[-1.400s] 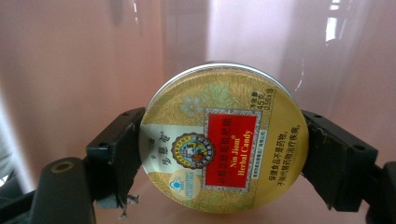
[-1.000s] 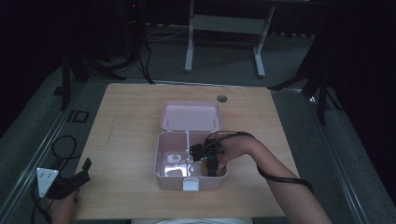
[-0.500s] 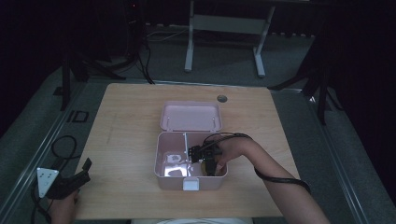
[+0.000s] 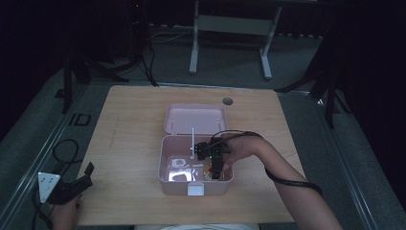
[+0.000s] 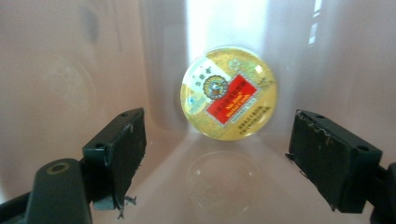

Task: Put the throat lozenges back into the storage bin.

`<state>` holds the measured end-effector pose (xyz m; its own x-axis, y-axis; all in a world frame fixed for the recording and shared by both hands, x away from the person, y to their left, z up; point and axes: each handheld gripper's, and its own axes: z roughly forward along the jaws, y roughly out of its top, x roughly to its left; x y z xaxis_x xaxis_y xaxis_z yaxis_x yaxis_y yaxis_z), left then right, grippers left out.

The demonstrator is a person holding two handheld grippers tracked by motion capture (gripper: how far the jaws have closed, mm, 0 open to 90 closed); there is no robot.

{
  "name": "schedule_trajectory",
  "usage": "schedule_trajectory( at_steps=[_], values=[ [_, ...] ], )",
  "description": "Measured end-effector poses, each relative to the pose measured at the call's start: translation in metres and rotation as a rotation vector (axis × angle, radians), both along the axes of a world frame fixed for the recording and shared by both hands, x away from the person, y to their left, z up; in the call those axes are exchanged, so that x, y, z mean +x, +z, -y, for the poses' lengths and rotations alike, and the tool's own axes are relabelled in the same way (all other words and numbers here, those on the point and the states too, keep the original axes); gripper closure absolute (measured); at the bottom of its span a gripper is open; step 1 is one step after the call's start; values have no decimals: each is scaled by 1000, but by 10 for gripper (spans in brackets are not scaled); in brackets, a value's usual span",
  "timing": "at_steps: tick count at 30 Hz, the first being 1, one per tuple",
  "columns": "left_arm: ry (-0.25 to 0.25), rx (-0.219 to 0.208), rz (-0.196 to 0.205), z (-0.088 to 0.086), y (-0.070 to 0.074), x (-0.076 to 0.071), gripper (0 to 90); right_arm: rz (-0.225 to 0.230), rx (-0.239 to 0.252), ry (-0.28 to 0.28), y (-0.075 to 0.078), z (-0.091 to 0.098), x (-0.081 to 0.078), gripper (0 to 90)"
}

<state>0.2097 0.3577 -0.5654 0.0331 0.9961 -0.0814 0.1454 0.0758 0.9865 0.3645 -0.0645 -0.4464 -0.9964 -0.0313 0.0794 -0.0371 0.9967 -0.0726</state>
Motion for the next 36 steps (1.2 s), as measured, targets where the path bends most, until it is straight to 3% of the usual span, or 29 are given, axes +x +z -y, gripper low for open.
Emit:
schedule_trajectory(
  at_steps=[4,8,14,19,26,30,36],
  values=[
    [0,0,1,0,0,0,24,8,60,-15,20,6,0,183],
    [0,1,1,0,0,0,24,-4,137,-18,43,17,0,118],
    [1,0,1,0,0,0,24,46,223,-46,75,38,-1,117],
    [2,-1,2,0,0,0,25,69,273,-96,90,62,3,117],
    [4,1,-2,0,0,0,24,97,320,-149,85,97,7,119],
    [4,1,-2,0,0,0,24,100,327,-188,71,114,11,119],
    [7,0,1,0,0,0,24,137,410,-262,41,135,18,119]
  ],
)
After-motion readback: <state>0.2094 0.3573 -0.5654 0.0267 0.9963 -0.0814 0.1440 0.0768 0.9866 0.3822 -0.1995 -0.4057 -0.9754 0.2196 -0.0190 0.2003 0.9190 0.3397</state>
